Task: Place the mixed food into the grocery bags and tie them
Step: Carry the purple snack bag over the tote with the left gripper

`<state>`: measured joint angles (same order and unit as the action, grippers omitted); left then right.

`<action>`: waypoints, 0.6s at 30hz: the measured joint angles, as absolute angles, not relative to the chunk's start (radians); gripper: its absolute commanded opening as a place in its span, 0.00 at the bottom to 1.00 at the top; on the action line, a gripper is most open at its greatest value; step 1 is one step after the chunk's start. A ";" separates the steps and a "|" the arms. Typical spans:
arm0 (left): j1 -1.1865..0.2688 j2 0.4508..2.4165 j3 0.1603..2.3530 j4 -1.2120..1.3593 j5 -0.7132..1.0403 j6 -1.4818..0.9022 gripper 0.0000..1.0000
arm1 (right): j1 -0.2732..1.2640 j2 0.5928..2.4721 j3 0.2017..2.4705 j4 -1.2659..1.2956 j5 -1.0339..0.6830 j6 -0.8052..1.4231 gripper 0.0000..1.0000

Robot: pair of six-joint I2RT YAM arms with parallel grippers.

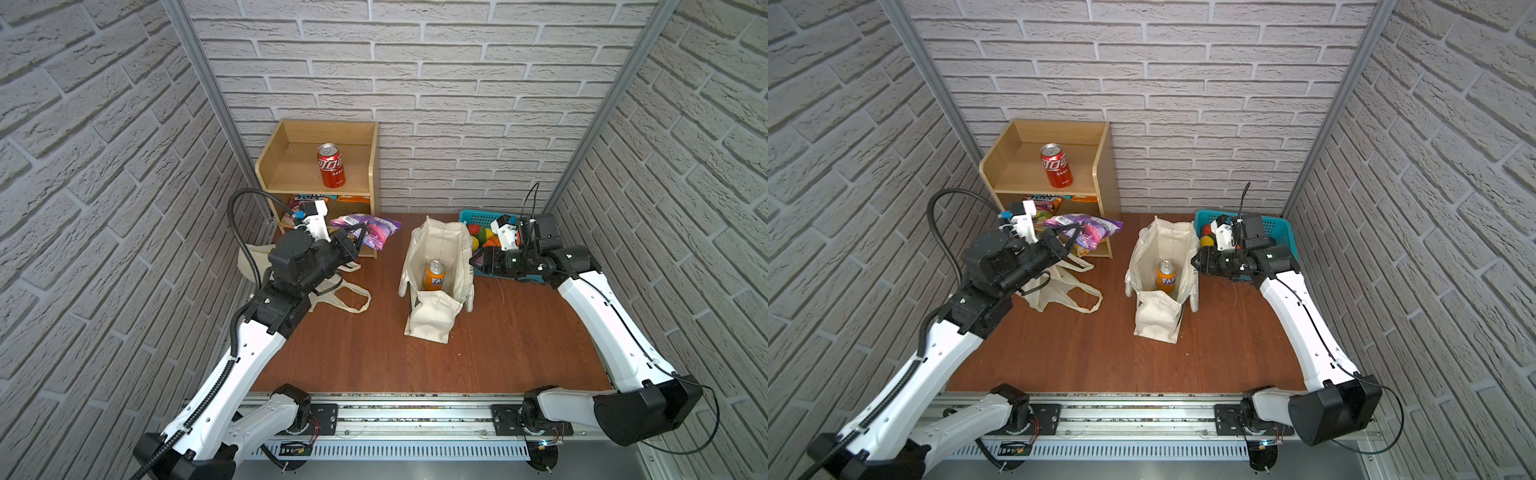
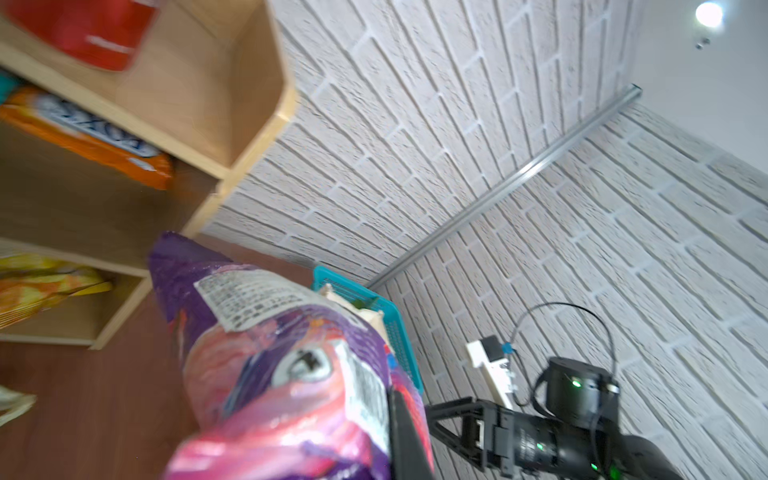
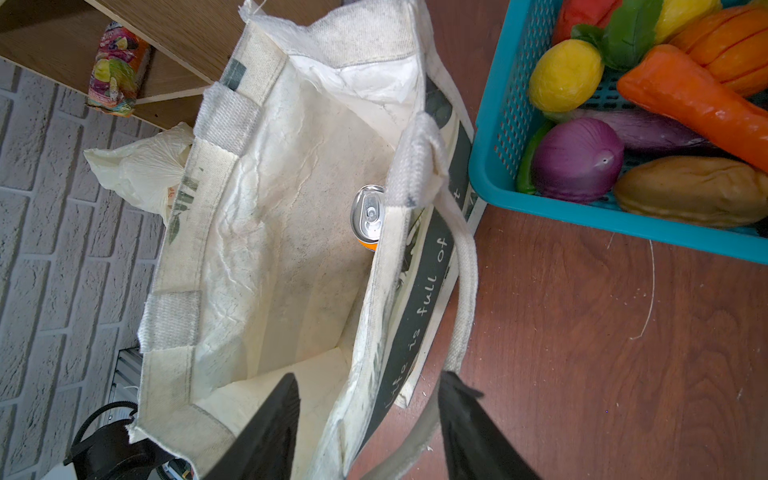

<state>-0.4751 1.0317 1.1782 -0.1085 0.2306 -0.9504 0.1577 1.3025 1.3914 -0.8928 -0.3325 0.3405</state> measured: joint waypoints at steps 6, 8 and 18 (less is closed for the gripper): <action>-0.583 1.225 1.409 -0.203 0.307 -0.842 0.00 | 0.158 1.308 1.379 -0.890 -0.340 0.343 0.55; -0.601 1.281 1.454 -0.234 0.337 -0.812 0.00 | 0.158 1.310 1.373 -0.880 -0.347 0.345 0.55; -0.626 1.504 1.599 -0.429 0.442 -0.684 0.00 | 0.157 1.343 1.322 -0.841 -0.400 0.383 0.16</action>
<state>-0.6258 1.5043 1.5986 -0.4294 0.4419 -0.6838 0.1570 1.3434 1.3224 -0.8410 -0.3996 0.3832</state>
